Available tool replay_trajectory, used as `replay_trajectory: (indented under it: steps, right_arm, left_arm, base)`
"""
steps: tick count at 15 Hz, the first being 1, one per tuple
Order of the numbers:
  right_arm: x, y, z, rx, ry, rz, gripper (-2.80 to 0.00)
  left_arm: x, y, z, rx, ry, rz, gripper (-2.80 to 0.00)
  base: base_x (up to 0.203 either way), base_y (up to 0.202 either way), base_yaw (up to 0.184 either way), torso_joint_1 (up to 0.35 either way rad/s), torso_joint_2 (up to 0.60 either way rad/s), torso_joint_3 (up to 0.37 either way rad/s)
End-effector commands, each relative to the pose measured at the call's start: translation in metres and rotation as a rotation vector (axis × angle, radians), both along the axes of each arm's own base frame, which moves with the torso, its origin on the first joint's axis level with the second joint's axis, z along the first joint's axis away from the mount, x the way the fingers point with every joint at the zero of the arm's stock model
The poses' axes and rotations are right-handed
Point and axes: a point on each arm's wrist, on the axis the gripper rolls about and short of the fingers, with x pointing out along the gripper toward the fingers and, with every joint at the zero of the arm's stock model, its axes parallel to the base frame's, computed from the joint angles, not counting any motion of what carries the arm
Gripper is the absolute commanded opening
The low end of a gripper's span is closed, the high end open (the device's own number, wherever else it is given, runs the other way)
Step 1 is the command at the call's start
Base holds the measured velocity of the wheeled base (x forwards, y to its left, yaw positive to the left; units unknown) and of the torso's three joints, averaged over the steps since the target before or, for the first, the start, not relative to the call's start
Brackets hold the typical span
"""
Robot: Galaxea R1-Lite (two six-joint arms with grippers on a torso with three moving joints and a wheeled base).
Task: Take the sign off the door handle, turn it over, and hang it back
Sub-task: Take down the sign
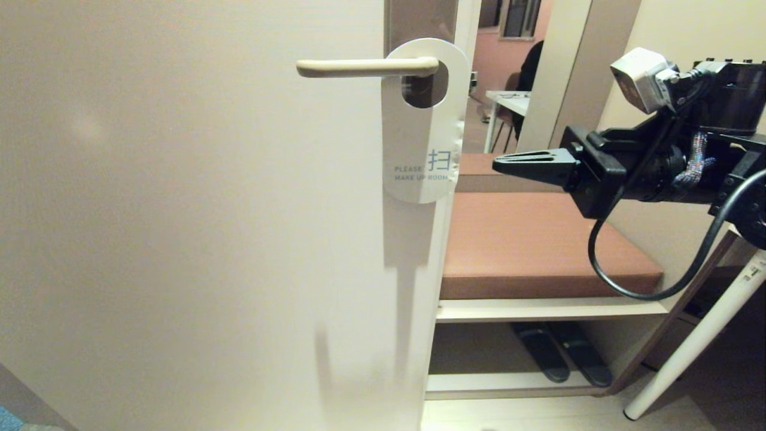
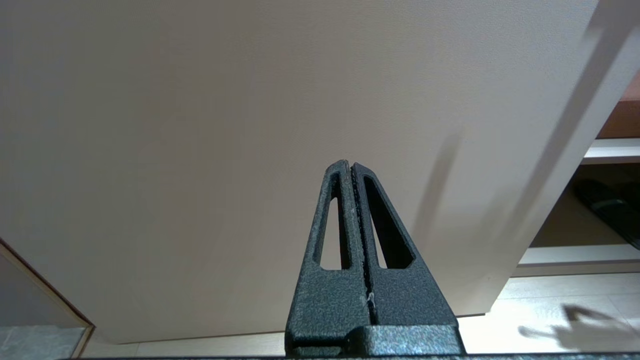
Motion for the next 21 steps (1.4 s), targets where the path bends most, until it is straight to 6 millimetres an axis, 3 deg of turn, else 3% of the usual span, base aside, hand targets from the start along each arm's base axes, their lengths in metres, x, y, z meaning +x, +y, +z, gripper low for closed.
replay_trajectory:
  steps: [1,5,6,16,21]
  right_arm:
    - [0.016,0.004,-0.009,-0.003,0.000,0.008,-2.80]
    - [0.016,0.007,-0.011,-0.003,0.003,0.015,-2.80]
    - [0.016,0.007,-0.010,-0.003,0.000,0.018,0.00]
    - [0.000,0.005,-0.006,-0.001,-0.003,0.029,0.00]
    - [-0.004,0.027,-0.006,0.000,-0.005,0.096,0.00]
  left_arm:
    - [0.000,0.000,0.000,0.000,0.000,0.001,-2.80]
    - [0.000,0.000,0.000,0.000,0.000,0.001,-2.80]
    - [0.000,0.000,0.000,0.000,0.000,0.001,-2.80]
    - [0.000,0.000,0.000,0.000,0.000,0.001,-2.80]
    - [0.000,0.000,0.000,0.000,0.000,0.001,-2.80]
  base:
    - [0.000,0.000,0.000,0.000,0.00,0.000]
    - [0.000,0.000,0.000,0.000,0.00,0.000]
    - [0.000,0.000,0.000,0.000,0.00,0.000]
    - [0.000,0.000,0.000,0.000,0.00,0.000]
    - [0.000,0.000,0.000,0.000,0.00,0.000]
